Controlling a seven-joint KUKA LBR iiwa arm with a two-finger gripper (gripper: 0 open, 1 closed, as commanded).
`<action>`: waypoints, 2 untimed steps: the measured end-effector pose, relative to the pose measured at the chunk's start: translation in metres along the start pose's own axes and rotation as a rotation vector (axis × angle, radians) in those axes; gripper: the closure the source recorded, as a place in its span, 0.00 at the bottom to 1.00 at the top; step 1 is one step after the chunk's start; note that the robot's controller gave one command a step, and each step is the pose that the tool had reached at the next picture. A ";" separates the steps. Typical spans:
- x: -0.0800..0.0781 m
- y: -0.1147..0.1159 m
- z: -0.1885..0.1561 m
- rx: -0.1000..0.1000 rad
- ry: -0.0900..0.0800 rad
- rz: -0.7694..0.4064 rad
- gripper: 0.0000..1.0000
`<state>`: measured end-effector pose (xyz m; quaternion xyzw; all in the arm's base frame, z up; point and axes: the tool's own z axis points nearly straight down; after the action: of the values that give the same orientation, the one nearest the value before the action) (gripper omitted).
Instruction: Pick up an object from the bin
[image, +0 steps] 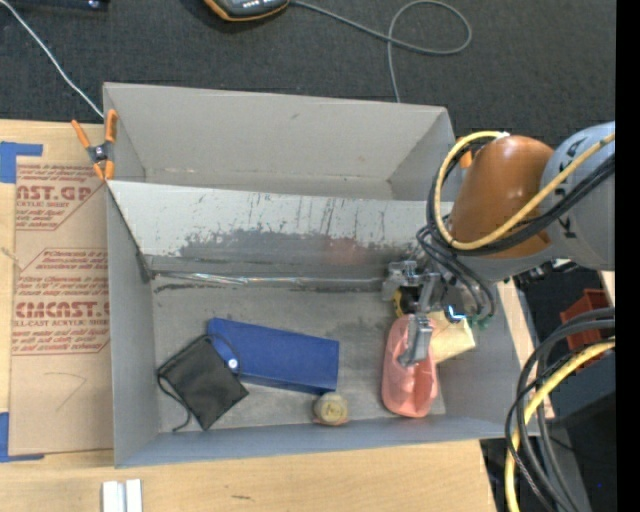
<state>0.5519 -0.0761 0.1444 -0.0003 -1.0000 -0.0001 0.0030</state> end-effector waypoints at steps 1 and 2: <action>-0.002 0.000 -0.005 0.001 -0.008 -0.001 0.00; 0.027 -0.040 0.057 -0.003 -0.017 -0.133 0.00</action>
Offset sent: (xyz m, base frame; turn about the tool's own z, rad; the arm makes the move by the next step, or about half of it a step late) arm -0.0387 -0.0531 -0.0744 -0.1583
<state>0.5250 -0.1157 0.0878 0.0659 -0.9978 -0.0016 -0.0055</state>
